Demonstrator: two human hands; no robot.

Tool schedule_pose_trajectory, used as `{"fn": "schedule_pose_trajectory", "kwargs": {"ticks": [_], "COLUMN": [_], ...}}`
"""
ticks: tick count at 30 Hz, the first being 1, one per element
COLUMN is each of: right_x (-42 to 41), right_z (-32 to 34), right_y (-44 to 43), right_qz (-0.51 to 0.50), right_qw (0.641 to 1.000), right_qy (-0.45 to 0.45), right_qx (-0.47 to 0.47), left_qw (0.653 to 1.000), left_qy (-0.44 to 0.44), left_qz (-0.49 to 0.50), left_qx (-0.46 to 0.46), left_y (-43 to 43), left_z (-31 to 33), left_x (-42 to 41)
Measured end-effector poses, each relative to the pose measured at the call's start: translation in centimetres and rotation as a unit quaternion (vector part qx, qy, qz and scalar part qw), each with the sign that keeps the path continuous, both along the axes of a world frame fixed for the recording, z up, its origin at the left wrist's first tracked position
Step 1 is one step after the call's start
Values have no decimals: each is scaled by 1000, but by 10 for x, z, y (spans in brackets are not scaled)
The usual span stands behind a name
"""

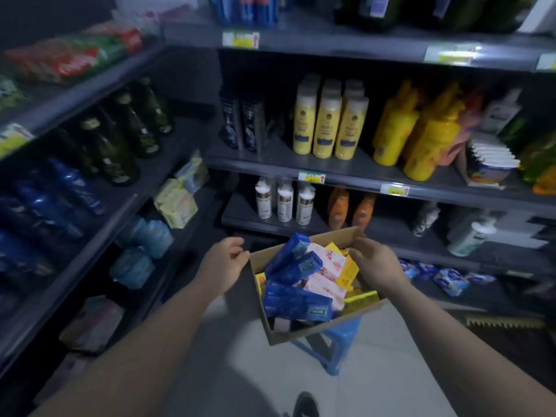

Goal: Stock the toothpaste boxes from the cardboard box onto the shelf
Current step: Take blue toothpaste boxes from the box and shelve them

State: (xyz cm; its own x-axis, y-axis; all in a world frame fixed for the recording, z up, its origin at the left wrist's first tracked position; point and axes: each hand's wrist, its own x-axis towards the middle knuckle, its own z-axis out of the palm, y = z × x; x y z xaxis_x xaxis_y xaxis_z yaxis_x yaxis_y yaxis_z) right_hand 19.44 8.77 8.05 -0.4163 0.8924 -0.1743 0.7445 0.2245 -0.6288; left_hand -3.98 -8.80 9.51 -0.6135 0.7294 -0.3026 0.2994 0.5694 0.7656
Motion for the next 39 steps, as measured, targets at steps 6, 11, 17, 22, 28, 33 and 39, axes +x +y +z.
{"fn": "schedule_pose_trajectory", "kwargs": {"ticks": [6,11,17,22,28,33,39], "right_x": [4,-10,-46,-78,-94,-75,-21], "right_z": [-66,-122,-181,-218,-254,-239,-208], "right_y": [55,80,96,100,101,114,144], "right_qz": [-20,3,25,12,11,-63,-119], "right_qw": [996,989,980,967,970,905,897], "right_qy": [-28,-26,8,46,78,258,293], "right_qx": [-85,-143,-196,-251,-231,-333,-310], "left_qw": [998,996,989,984,985,988,989], "left_qy": [-8,-26,-40,-65,-86,-88,-65], "left_qz": [7,13,32,54,79,61,25], "left_qx": [-65,-90,-142,-158,-126,-112,-130], "left_y": [63,86,114,131,134,145,161], "left_z": [-53,-112,-156,-192,-227,-241,-256], "left_x": [5,-6,-18,-35,-43,-44,-42]}}
